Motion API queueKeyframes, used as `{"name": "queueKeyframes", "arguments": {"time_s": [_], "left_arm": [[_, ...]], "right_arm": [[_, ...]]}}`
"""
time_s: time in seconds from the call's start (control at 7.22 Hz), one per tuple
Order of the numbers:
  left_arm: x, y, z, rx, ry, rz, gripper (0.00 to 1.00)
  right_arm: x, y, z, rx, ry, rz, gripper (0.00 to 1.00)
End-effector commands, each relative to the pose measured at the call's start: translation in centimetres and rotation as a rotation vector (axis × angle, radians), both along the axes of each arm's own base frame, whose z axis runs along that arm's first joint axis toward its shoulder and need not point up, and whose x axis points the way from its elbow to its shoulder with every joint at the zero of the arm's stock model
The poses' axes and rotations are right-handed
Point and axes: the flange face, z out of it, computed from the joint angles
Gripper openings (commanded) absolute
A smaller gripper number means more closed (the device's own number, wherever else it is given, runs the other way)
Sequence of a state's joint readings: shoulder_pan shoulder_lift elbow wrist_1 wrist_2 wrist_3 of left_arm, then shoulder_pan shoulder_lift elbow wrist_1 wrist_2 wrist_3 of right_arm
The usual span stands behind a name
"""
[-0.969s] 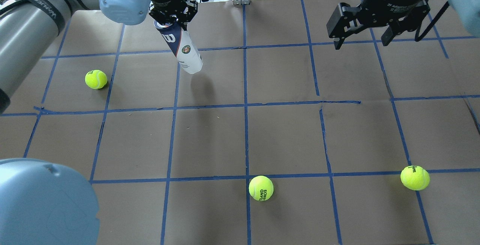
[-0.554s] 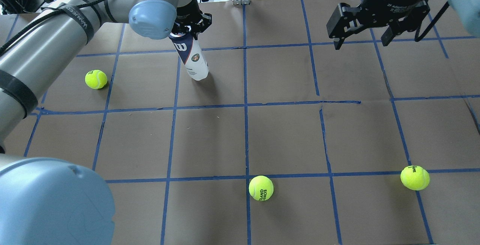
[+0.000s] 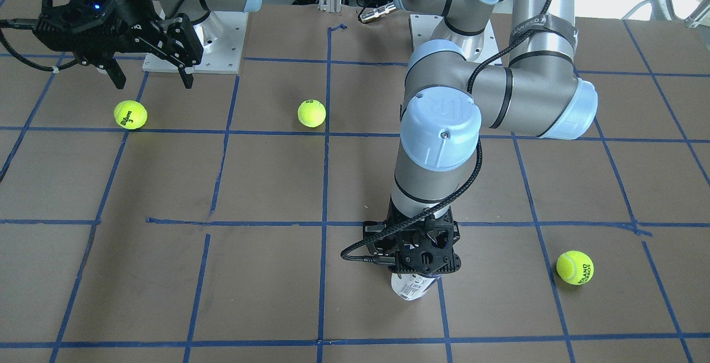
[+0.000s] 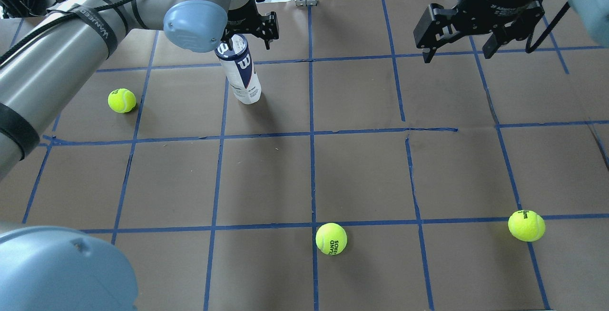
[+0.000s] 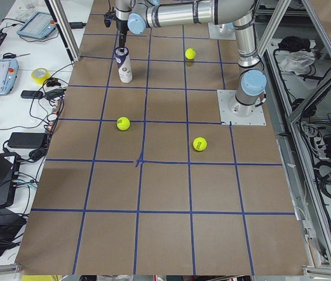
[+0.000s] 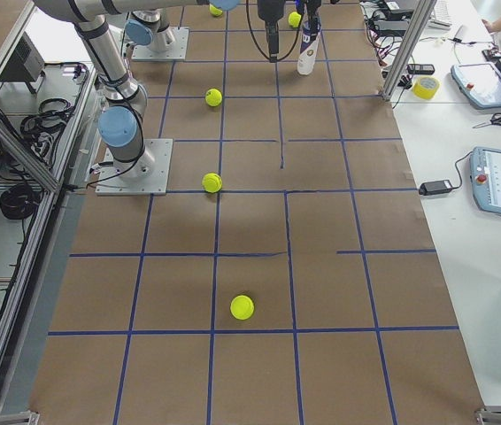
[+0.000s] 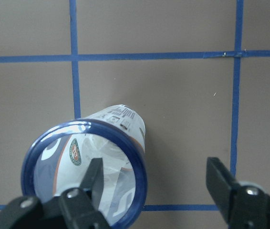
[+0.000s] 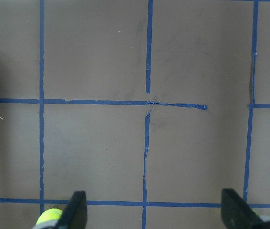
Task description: Lift up tennis ball bucket
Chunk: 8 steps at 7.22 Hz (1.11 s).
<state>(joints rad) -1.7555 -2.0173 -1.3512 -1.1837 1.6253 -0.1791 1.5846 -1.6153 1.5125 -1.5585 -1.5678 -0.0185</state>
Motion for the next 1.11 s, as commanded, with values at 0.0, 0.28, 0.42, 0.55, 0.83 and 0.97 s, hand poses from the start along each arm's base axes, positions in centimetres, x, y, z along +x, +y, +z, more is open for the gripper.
{"name": "queueKeyframes", "arguments": {"time_s": [0.0, 0.28, 0.42, 0.55, 0.83, 0.97], "left_arm": [[0.8, 1.8, 4.4, 0.031, -0.011, 0.008, 1.00], [4.8, 3.2, 9.2, 0.056, -0.015, 0.060, 1.00], [7.2, 4.4, 10.7, 0.081, -0.017, 0.095, 1.00], [9.3, 5.3, 11.4, 0.105, -0.011, 0.129, 1.00], [15.1, 6.0, 10.8, 0.127, -0.008, 0.167, 1.00], [18.4, 6.3, 11.7, 0.115, 0.016, 0.150, 1.00]], "right_arm": [[0.0, 0.0, 0.0, 0.000, 0.001, 0.000, 1.00], [0.0, 0.0, 0.0, 0.000, 0.003, 0.003, 1.00], [0.0, 0.0, 0.0, 0.000, 0.003, 0.000, 1.00], [0.0, 0.0, 0.0, 0.000, 0.003, 0.000, 1.00], [0.0, 0.0, 0.0, 0.000, 0.000, 0.000, 1.00], [0.0, 0.0, 0.0, 0.000, 0.000, 0.001, 1.00]]}}
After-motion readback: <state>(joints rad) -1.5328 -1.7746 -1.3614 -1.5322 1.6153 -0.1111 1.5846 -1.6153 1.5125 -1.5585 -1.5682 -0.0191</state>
